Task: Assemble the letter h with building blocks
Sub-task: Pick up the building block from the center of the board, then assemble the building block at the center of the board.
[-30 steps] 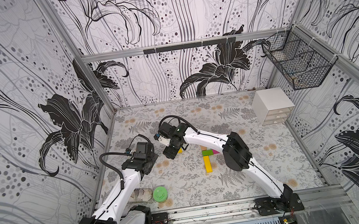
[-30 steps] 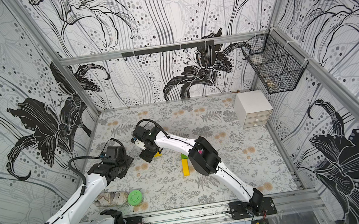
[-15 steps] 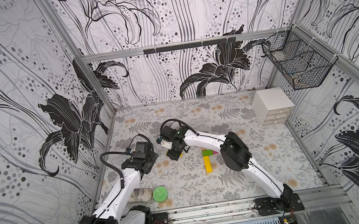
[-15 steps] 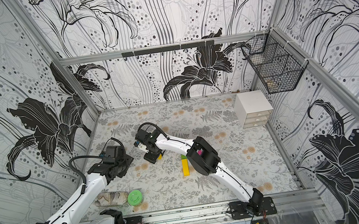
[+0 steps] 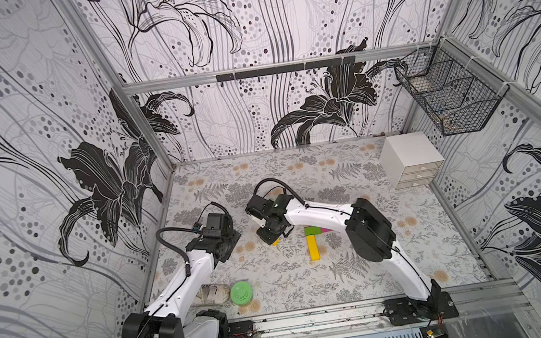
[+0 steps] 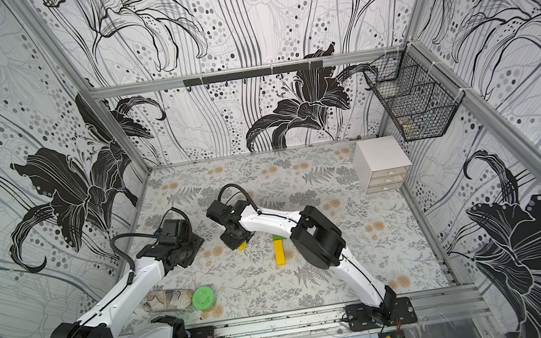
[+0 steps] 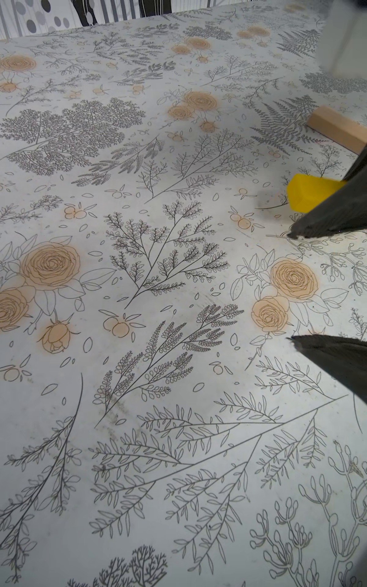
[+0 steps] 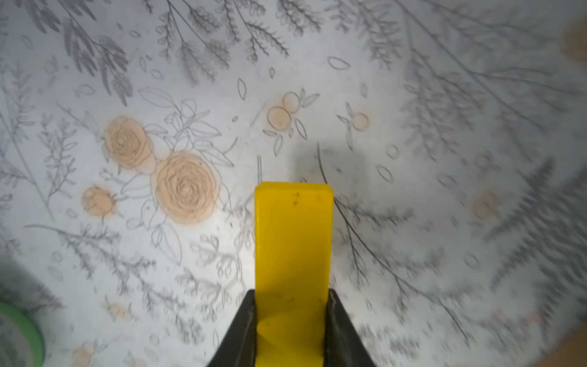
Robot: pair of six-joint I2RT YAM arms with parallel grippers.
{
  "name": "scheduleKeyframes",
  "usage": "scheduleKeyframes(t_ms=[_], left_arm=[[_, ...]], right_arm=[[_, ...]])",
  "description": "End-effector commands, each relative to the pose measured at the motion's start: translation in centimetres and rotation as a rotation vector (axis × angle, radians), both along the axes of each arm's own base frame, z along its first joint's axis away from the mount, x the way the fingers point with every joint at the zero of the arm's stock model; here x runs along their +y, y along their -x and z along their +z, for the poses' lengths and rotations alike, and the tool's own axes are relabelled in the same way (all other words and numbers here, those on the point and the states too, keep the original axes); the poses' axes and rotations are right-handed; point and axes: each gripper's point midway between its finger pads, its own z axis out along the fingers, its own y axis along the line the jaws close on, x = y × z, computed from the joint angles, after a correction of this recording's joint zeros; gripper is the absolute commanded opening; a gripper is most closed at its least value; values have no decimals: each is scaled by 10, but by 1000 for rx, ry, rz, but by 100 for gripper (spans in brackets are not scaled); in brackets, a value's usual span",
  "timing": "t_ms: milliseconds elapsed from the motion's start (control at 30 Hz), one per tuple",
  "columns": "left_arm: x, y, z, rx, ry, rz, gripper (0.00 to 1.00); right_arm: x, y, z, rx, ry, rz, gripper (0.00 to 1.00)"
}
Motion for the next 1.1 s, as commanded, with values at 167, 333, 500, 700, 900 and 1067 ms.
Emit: scheduleKeyframes(t_ms=[167, 333, 500, 700, 900, 1067], left_arm=[[-20, -31, 16, -77, 22, -129, 50], [-61, -40, 10, -69, 42, -275, 49], [-96, -42, -3, -48, 77, -345, 47], [-106, -44, -7, -35, 86, -360, 46], [-116, -39, -15, -18, 86, -379, 45], [-127, -35, -25, -1, 106, -392, 43]], right_arm=[[-119, 26, 95, -139, -67, -394, 0], [-210, 61, 72, -78, -1, -634, 0], [-245, 94, 23, 22, 73, -738, 0], [-246, 97, -18, 81, 173, -756, 0], [-231, 87, -41, 138, 170, -717, 0], [-226, 79, -59, 180, 187, -701, 0]])
